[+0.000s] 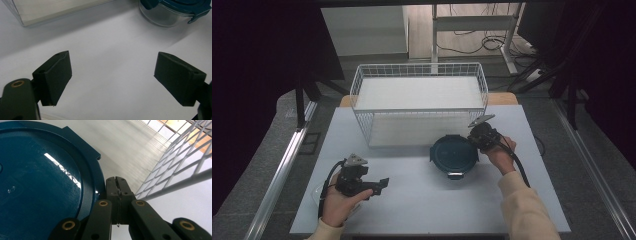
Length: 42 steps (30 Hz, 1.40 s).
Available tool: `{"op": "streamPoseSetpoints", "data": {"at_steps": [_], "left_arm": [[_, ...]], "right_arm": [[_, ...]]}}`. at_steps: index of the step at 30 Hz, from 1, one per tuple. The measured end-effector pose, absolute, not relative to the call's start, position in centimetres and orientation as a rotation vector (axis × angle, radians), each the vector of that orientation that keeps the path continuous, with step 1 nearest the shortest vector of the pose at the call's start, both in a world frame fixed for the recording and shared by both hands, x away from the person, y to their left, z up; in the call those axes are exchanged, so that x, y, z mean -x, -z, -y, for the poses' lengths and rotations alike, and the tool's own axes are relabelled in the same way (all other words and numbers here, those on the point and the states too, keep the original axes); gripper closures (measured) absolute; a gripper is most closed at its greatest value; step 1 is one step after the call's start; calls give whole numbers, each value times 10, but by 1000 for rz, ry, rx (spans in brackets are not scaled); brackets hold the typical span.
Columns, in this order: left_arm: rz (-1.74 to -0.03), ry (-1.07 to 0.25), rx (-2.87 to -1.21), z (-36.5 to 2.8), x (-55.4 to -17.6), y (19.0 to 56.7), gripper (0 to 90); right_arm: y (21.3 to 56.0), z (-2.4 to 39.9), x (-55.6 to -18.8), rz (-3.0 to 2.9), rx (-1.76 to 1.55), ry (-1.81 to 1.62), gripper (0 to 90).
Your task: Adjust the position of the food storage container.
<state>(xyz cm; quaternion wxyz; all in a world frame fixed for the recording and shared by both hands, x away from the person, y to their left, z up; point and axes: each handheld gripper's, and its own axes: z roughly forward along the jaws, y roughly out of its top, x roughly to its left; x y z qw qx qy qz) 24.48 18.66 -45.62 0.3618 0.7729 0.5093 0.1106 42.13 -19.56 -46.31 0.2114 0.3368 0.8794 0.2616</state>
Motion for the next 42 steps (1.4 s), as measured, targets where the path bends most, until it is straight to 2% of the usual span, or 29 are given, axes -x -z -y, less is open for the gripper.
{"op": "streamPoseSetpoints", "data": {"at_steps": [42], "left_arm": [[-1307, -258, -1982, -182, -246, 458, 145]], "right_arm": [[469, 160, -387, -2579, -768, -903, 900]]}}
